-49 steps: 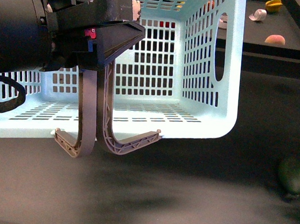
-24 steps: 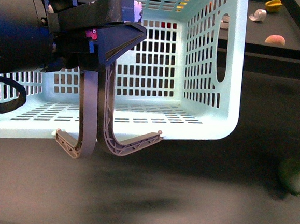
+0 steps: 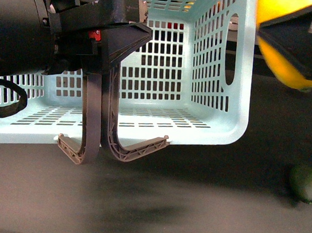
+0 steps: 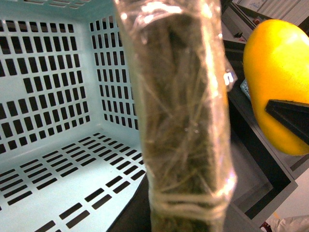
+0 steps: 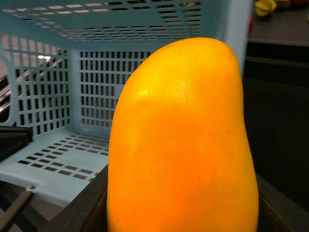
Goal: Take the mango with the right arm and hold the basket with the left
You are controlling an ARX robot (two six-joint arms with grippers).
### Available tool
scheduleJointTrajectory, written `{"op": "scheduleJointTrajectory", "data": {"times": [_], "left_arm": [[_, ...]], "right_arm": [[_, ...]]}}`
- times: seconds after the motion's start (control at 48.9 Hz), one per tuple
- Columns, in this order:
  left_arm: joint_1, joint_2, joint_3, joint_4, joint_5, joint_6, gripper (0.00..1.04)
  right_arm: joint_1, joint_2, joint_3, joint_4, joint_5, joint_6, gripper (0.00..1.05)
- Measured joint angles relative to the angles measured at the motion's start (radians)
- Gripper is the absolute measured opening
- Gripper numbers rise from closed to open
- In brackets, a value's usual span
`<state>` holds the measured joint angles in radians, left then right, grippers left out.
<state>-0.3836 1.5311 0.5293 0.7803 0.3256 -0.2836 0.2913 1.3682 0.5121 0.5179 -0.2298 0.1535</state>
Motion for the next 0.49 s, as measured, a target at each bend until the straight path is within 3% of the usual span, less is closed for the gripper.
{"op": "scheduleJointTrajectory", "data": {"times": [0.184,0.491], "left_arm": [[0.000,0.000,0.000,0.000,0.001,0.000,0.09],[0.000,0.000,0.000,0.000,0.000,0.002,0.09]], "right_arm": [[0.086,0.121,0.087,0.043,0.082,0.035,0.59],[0.124,0.344,0.225,0.064,0.144,0.069,0.59]]}}
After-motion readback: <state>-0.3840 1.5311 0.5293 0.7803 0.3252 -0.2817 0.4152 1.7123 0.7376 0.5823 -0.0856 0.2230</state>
